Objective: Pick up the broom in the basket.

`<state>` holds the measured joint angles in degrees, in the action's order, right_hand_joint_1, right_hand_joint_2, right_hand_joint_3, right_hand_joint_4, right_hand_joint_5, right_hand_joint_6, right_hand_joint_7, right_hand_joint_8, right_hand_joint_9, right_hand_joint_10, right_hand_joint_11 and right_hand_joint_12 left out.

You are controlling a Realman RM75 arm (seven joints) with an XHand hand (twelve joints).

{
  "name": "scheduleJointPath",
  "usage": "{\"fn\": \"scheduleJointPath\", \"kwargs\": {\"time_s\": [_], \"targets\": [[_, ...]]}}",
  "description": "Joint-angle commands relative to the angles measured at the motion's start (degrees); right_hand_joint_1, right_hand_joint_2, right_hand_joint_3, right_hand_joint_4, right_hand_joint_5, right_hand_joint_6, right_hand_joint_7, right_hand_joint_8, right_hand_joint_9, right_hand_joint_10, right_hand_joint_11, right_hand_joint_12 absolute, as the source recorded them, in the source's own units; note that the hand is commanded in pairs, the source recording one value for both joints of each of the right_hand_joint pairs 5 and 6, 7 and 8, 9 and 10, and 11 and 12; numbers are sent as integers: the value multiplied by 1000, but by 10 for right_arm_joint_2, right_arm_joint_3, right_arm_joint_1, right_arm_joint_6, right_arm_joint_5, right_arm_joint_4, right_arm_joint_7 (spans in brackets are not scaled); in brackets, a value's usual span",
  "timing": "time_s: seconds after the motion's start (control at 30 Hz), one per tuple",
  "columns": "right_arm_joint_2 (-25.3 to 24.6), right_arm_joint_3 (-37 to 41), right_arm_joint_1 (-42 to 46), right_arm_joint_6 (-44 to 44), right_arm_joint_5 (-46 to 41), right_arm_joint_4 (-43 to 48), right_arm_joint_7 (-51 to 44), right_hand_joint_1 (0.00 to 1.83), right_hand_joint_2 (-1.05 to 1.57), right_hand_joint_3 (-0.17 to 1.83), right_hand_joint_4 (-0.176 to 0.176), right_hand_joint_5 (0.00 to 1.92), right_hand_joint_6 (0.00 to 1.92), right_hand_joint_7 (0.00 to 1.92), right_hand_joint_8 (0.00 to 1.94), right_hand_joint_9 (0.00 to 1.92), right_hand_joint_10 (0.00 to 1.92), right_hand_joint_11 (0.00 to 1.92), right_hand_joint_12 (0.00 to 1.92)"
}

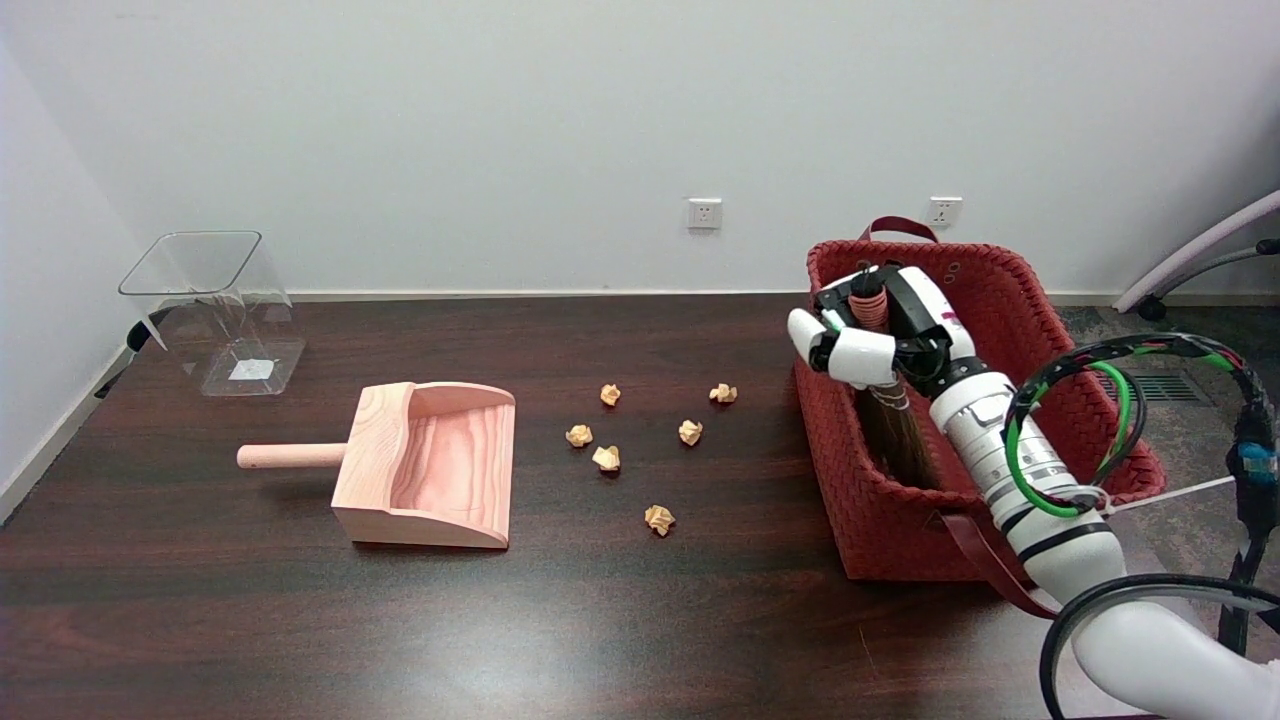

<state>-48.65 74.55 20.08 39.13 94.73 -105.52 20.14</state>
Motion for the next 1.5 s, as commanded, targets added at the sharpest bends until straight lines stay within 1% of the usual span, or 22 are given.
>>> {"fn": "scheduleJointPath", "kwargs": {"time_s": [0.03, 0.13, 0.23, 0.27, 0.3, 0.33, 0.37, 0.43, 0.53, 0.57, 0.6, 0.7, 0.77, 0.8, 0.9, 1.07, 1.3, 1.5], "targets": [[1, 11, -6, -8, -2, 1, 20, 1168, 603, 879, 0, 1920, 1920, 1920, 1920, 1920, 1920, 1920, 1920], [1, 14, -6, -10, -2, 3, 20, 1191, 437, 932, 0, 1920, 1920, 1920, 1920, 1920, 1920, 1920, 1920], [1, 14, -6, -10, -2, 4, 20, 1209, 215, 1030, 0, 1920, 1920, 1920, 1920, 1920, 1920, 1920, 1920], [1, 14, -6, -10, -2, 4, 20, 1225, 91, 1058, 0, 1920, 1920, 1920, 1920, 1920, 1920, 1920, 1920], [1, 15, -6, -8, -3, 4, 20, 1232, 36, 1070, 0, 1920, 1920, 1920, 1920, 1920, 1920, 1920, 1920], [1, 15, -6, -6, -3, 5, 20, 1254, 14, 1034, 0, 1920, 1920, 1920, 1920, 1920, 1920, 1920, 1920], [1, 16, -7, -3, -3, 5, 21, 1278, 52, 1000, 0, 1920, 1920, 1920, 1920, 1920, 1920, 1920, 1920], [1, 19, -10, -3, -3, 5, 21, 1335, 340, 948, 0, 1920, 1920, 1920, 1920, 1920, 1920, 1920, 1920], [2, 26, -12, -7, -3, 6, 21, 1372, 558, 919, 0, 1920, 1920, 1920, 1920, 1920, 1920, 1920, 1920], [3, 29, -14, -9, -3, 6, 21, 1398, 703, 855, 0, 1920, 1920, 1920, 1920, 1920, 1920, 1920, 1920], [4, 30, -16, -10, -3, 6, 21, 1417, 789, 802, 0, 1920, 1920, 1920, 1920, 1920, 1920, 1920, 1920], [7, 30, -24, -10, -3, 6, 16, 1436, 962, 696, 0, 1920, 1920, 1920, 1920, 1920, 1920, 1920, 1920], [9, 33, -28, -10, -4, 6, 16, 1436, 997, 671, 0, 1920, 1920, 1920, 1920, 1920, 1920, 1920, 1920], [9, 36, -31, -11, -5, 6, 15, 1429, 1073, 605, 0, 1920, 1920, 1920, 1920, 1920, 1920, 1920, 1920], [13, 55, -38, -27, -8, 6, 15, 1415, 1180, 528, 0, 1920, 1920, 1920, 1920, 1920, 1920, 1920, 1920], [17, 86, -53, -59, -46, 4, 15, 1390, 1289, 437, 0, 1920, 1920, 1920, 1920, 1920, 1920, 1920, 1920], [29, 112, -87, -91, -63, -3, 11, 1360, 1371, 400, 0, 1920, 1920, 1920, 1920, 1920, 1920, 1920, 1920], [38, 119, -125, -93, -69, -19, -42, 1331, 1426, 392, 0, 1920, 1920, 1920, 1920, 1920, 1920, 1920, 1920]]}}
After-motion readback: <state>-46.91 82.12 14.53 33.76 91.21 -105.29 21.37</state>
